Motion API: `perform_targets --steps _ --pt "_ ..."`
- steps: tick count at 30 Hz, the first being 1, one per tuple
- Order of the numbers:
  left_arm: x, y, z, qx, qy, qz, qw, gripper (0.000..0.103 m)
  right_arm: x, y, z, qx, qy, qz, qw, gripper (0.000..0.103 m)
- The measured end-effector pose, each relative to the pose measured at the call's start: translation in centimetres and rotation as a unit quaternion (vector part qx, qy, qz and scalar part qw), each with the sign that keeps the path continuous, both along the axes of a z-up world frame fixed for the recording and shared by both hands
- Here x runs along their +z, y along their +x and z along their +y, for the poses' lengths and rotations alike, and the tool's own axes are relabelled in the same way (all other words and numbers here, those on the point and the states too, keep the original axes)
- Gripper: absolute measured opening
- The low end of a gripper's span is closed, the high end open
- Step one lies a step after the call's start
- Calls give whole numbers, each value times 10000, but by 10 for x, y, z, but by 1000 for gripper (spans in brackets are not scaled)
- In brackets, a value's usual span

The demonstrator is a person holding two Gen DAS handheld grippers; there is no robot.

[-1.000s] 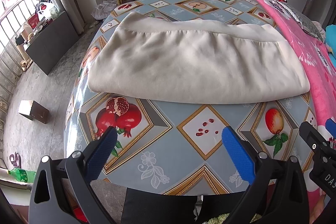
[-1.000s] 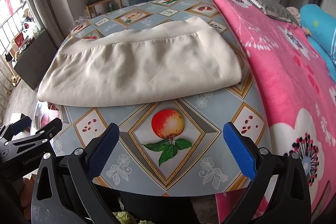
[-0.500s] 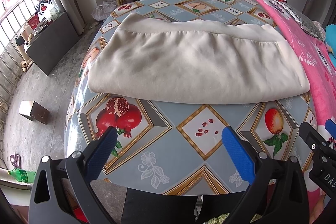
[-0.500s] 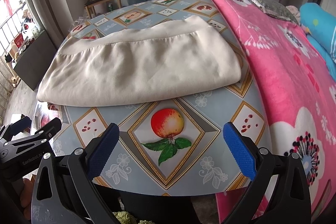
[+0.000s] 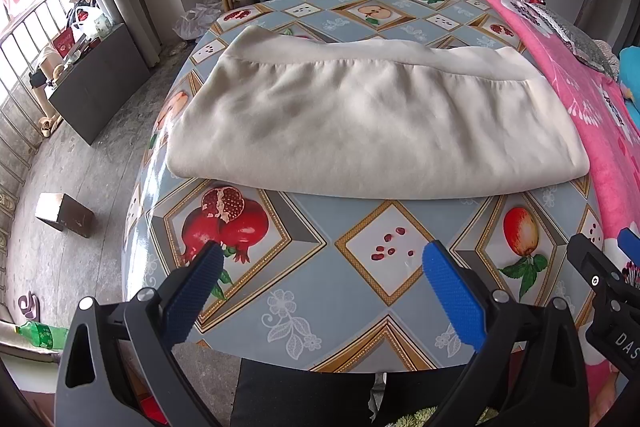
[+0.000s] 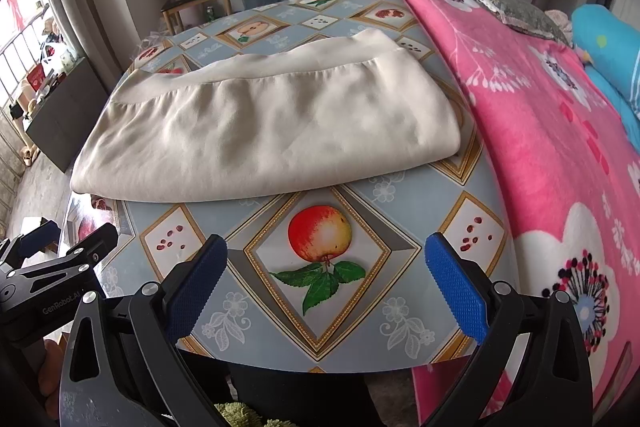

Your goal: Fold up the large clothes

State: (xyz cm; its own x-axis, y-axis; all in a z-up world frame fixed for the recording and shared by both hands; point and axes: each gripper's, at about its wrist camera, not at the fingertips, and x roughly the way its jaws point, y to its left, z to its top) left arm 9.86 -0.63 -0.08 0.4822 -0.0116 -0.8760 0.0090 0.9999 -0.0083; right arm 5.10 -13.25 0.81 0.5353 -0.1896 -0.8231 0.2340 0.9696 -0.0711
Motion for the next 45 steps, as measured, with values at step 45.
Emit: perform_targets --steps 45 --pt "4 0 3 -23 7 -64 10000 98 -1 2 5 10 2 9 10000 96"
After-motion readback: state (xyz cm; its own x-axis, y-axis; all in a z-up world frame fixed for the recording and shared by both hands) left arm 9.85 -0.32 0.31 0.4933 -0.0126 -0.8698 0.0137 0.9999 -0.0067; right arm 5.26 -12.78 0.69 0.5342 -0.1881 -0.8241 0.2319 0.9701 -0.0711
